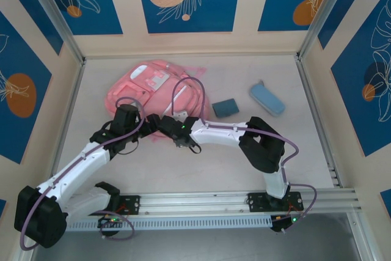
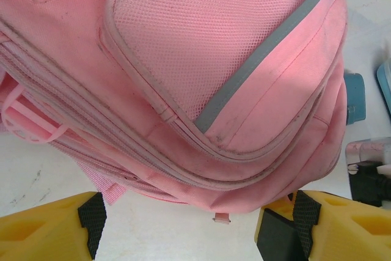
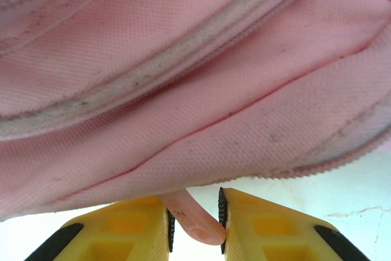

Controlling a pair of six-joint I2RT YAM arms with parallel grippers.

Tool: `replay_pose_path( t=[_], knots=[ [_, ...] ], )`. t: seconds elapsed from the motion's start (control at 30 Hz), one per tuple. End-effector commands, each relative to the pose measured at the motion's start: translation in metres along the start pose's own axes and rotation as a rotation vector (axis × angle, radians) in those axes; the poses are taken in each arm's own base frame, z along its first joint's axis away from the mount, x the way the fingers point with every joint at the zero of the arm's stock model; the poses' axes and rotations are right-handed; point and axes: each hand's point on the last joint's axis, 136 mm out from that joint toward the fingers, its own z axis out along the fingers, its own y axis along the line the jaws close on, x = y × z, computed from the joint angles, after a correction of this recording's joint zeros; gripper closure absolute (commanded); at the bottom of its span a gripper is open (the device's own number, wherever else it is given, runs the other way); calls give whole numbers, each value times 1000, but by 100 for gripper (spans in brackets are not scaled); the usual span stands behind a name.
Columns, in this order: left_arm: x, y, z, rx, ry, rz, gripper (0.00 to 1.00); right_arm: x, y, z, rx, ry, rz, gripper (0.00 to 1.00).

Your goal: Pack the student bag

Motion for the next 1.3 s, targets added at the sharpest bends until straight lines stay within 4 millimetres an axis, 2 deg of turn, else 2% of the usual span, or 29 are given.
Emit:
replay_pose_path(
  t=[0.0,0.2,0.37,0.5,0.63,0.77,0.9,1.0,1.1,1.27],
  knots=[
    [1,10,-1,-26,0,-20,19,-9,0,-1,24,-30,-38,73],
    [2,12,-1,-32,-2,-28,18,-8,5,0,-5,-21,-63,74],
    [3,15,-4,-38,-7,-41,18,-8,11,-4,-60,-24,-58,89],
    [13,21,-1,-31,3,-97,18,-11,21,-13,-169,-25,-24,99],
    [26,24,6,15,20,-173,18,-13,33,-23,-304,-13,15,100],
    [38,18,17,100,56,-246,19,-16,48,-38,-431,-8,13,100],
    [40,12,25,152,64,-287,19,-16,69,-54,-570,5,-16,100],
    [37,9,29,162,53,-295,26,-15,80,-63,-644,13,-30,100],
    [33,11,33,151,40,-298,39,-14,84,-67,-670,16,-40,100],
    [29,17,35,108,15,-285,58,-10,78,-65,-636,14,-51,100]
  ],
)
